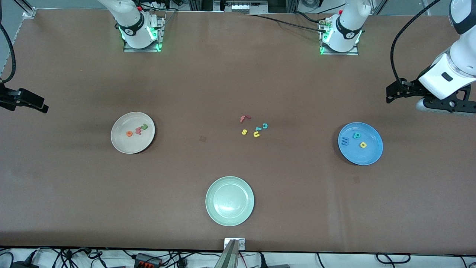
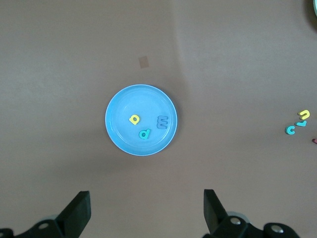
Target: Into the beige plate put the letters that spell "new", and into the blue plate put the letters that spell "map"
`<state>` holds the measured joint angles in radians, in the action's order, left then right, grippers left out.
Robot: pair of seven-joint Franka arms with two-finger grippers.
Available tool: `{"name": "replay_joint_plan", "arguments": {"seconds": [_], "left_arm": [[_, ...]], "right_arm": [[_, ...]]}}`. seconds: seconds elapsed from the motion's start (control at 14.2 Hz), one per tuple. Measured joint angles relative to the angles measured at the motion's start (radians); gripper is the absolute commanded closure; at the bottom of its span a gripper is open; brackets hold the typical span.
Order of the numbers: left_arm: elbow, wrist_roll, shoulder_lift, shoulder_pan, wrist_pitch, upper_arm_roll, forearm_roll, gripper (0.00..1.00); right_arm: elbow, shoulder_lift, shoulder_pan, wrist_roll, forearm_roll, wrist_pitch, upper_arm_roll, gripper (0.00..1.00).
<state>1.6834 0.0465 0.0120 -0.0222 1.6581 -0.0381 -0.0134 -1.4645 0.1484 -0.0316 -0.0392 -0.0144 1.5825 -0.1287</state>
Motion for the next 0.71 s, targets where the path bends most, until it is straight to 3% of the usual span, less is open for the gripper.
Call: {"name": "replay_joint_plan", "arguments": {"seconds": [0.42,0.71], "left_arm": [[0.000,0.001,0.000,0.000,0.000,0.000,0.000,0.00],[-0.001,0.002,0.000,0.000,0.000,0.000,0.000,0.00]], "right_arm": [[-0.167,-0.112,0.002,-0.005,0.008,0.035,0.006,0.00],[-0.216,-0.172,0.002,-0.005,0.015,0.042,0.009,0.00]]}}
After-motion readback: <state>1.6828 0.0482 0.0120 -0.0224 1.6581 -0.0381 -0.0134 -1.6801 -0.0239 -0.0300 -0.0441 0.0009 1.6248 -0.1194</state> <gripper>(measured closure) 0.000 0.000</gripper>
